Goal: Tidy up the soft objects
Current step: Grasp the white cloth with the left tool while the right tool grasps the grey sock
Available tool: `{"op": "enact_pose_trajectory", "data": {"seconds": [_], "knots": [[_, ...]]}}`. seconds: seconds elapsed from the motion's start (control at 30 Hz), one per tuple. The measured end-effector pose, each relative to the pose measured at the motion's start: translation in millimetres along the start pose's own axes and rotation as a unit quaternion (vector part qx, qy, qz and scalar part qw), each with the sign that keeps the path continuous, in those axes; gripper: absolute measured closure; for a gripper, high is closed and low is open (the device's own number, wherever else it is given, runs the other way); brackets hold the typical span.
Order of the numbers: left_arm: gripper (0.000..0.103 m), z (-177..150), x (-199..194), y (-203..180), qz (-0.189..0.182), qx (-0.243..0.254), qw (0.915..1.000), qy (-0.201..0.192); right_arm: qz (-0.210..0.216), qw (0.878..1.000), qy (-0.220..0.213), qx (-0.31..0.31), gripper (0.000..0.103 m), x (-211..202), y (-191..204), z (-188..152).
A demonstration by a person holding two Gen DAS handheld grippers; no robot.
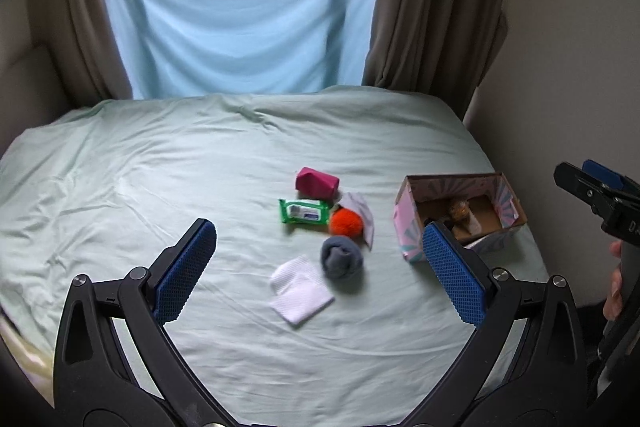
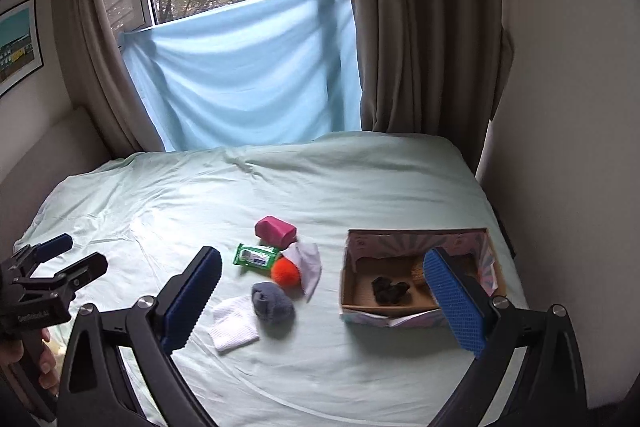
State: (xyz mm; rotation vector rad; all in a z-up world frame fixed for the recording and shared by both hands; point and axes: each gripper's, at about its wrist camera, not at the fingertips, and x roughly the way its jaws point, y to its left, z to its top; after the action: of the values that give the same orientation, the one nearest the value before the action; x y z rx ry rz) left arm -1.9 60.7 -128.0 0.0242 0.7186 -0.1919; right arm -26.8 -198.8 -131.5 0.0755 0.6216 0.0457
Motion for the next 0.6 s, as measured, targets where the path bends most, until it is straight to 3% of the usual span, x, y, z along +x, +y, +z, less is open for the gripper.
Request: {"op": "enact_pose_trajectory", "data": {"seconds": [0.33,0.6], "knots": [[0.000,-22.9,36.8,55.9,-0.055,0.057,0.9966,0.022,-0.015,1.000,0.012,0.024,0.002,34.1,61.5,-23.9],[0.000,-60.4,111.2,66.5,-0.119,0.122,0.9836,0.060,-0.016,0.998,0.027,0.054,0.002,92.5,81.0,-56.3]]}}
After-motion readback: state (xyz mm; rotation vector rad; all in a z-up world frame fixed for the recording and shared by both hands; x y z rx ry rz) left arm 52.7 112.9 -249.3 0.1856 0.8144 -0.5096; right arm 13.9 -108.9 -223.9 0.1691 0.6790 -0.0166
